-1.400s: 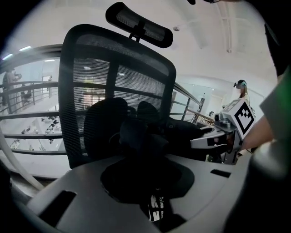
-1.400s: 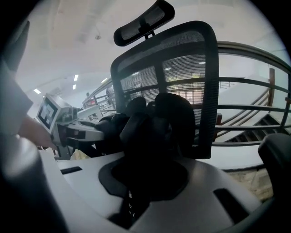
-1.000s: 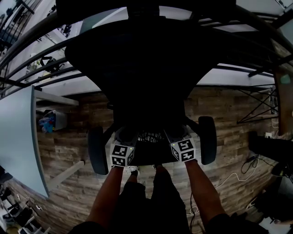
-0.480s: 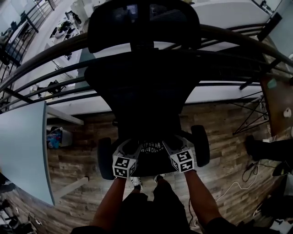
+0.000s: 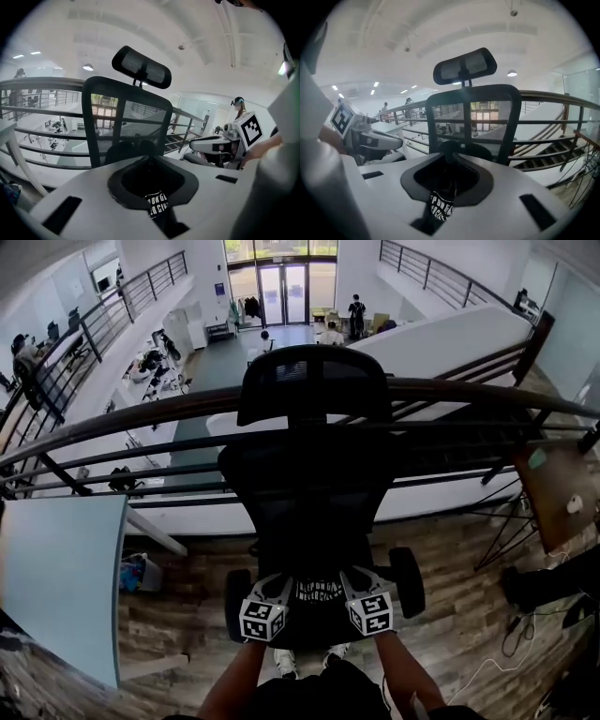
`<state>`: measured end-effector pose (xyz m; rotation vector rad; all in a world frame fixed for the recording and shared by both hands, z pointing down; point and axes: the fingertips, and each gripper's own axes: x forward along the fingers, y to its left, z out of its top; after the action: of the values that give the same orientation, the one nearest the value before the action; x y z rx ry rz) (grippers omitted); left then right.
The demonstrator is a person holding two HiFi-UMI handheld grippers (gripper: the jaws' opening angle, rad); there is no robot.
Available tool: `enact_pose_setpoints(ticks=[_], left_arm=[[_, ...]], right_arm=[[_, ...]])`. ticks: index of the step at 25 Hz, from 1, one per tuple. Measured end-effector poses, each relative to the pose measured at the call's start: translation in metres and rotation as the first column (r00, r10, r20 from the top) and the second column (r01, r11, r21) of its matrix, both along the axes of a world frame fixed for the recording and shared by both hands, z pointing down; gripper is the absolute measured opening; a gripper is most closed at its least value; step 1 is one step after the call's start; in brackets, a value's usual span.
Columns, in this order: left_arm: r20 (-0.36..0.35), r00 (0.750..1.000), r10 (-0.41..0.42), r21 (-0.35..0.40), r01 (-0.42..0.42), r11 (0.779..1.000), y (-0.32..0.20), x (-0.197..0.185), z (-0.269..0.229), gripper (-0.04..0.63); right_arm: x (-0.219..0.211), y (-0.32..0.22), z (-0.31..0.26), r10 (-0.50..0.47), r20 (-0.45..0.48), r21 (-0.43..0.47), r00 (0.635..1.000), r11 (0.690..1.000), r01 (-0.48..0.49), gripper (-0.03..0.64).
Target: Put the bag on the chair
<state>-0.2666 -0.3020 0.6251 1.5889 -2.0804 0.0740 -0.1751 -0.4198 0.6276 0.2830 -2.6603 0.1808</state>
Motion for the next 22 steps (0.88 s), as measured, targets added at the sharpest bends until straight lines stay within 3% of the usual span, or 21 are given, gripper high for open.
enact_pose_setpoints(ticks=[3,9,16,22], left_arm=[[-0.005,1.0,0.005,0.01,-0.005,1.0,0.003,0.005,-0.007,0.012],[0.01,0.997,0.075,0.058,-0.075,0.996,0.0,0.013,-0.03,0.011],[0.065,0.995,0.074,0.095,-0.08,0.992,-0.001,-0.001,-0.064,0.011],[0.069,0.997,0.045,0.075,-0.05,0.996,0.005,-0.009,-0.071,0.011]], right_arm=[[-0.005,0.007,-0.017,-0.004,0.025,0.02,1.0,1.0,0.004,0.021],[-0.018,0.018,-0.046,-0.048,0.085,0.062,0.995,0.997,0.043,0.018],[-0.037,0.022,-0.073,-0.074,0.154,0.056,0.985,0.996,0.066,0.018],[-0.046,0.026,-0.08,-0.108,0.175,0.049,0.979,0.994,0.101,0.018]])
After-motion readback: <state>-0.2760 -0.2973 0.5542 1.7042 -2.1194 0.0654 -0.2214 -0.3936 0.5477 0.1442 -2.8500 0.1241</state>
